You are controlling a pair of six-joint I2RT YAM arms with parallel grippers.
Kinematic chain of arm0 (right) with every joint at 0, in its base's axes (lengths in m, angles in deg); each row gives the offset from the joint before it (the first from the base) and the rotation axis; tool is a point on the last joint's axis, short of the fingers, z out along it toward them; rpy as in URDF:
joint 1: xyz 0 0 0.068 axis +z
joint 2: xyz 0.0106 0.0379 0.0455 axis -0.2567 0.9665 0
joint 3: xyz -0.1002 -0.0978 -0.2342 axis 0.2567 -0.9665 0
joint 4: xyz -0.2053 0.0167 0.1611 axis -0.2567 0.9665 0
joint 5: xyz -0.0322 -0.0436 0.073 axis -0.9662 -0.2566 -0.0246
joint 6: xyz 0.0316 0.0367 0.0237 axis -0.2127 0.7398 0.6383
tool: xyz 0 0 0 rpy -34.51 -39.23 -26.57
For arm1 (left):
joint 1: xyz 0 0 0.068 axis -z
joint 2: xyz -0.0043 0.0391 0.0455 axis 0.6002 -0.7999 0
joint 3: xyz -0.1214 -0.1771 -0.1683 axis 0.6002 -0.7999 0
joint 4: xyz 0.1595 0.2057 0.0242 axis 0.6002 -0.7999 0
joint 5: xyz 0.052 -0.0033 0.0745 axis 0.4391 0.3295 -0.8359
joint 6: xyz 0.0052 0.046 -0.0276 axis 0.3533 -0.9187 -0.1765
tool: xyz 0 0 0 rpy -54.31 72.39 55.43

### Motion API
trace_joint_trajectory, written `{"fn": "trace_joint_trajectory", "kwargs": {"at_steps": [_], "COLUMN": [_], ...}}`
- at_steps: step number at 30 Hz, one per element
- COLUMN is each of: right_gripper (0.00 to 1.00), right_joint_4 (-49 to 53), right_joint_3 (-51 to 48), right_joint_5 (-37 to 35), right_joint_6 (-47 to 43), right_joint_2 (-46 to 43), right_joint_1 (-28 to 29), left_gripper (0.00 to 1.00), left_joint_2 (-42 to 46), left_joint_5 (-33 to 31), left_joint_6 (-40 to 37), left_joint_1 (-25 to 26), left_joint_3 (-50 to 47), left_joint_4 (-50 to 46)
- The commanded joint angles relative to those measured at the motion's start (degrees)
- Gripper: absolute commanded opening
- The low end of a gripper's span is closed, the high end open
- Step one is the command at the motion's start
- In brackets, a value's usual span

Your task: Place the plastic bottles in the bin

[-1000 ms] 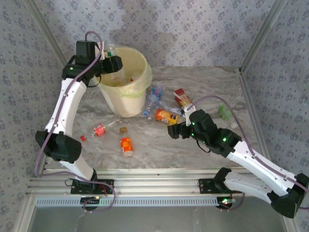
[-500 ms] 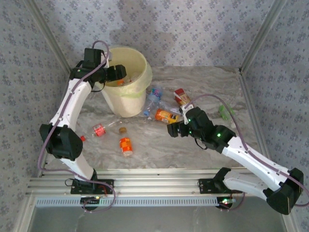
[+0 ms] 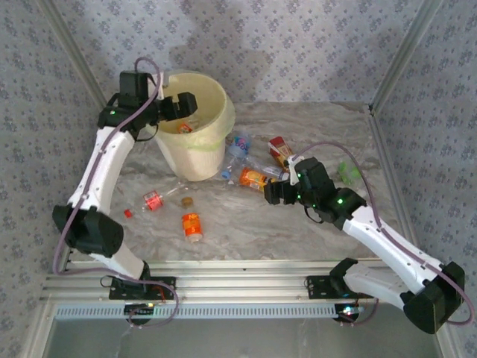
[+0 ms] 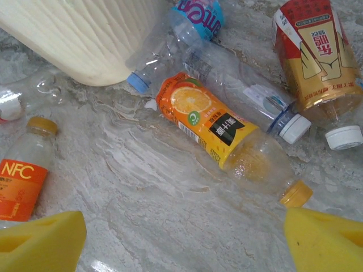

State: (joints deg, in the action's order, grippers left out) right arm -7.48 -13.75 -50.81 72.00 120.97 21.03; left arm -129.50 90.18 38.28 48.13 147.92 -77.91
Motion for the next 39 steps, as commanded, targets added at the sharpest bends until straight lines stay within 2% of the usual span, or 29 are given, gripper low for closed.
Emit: {"fn": "trace_joint_trajectory", "kwargs": {"at_steps": [1,6,11,16,22,27,39], "right_gripper": [0.90,0.86,0.82,0.79,0.71,0.67,0.66], "right_joint_4": [0.01,-0.62,-1.11,-1.08,-0.62,-0.95,2.29], "right_joint_3": [0.65,1.02,1.84,3.12,5.65,8.37,16.60], "right_joint_5": [4.12,7.42,8.71,9.64,9.29,7.62,5.39], "right_joint_6": [-2.35,-3.46,-4.16,-5.63,-8.32,-10.10,-15.17], "right_joint_2": [0.88,2.53,4.65,7.61,10.61,15.74,29.94], "right_joint_1": [-2.31,-5.75,-8.25,-10.69,-13.13,-13.31,-16.87], "left_gripper": [1.00,1.00,1.00,1.00,1.00,1.00,1.00], "left_joint_2": [8.01,17.63,27.05,34.76,41.16,43.46,42.55], "left_joint_5": [4.61,8.31,10.07,11.84,13.17,14.56,14.24], "left_joint_6": [0.13,1.72,5.42,8.27,10.01,10.95,10.71], "left_joint_1": [0.09,1.10,4.44,10.19,16.42,18.01,22.80], "left_joint_3": [-2.22,-12.15,-25.05,-36.61,-49.14,-55.74,-60.57], "left_joint_4": [4.42,7.96,12.37,16.07,19.51,23.08,27.90]}}
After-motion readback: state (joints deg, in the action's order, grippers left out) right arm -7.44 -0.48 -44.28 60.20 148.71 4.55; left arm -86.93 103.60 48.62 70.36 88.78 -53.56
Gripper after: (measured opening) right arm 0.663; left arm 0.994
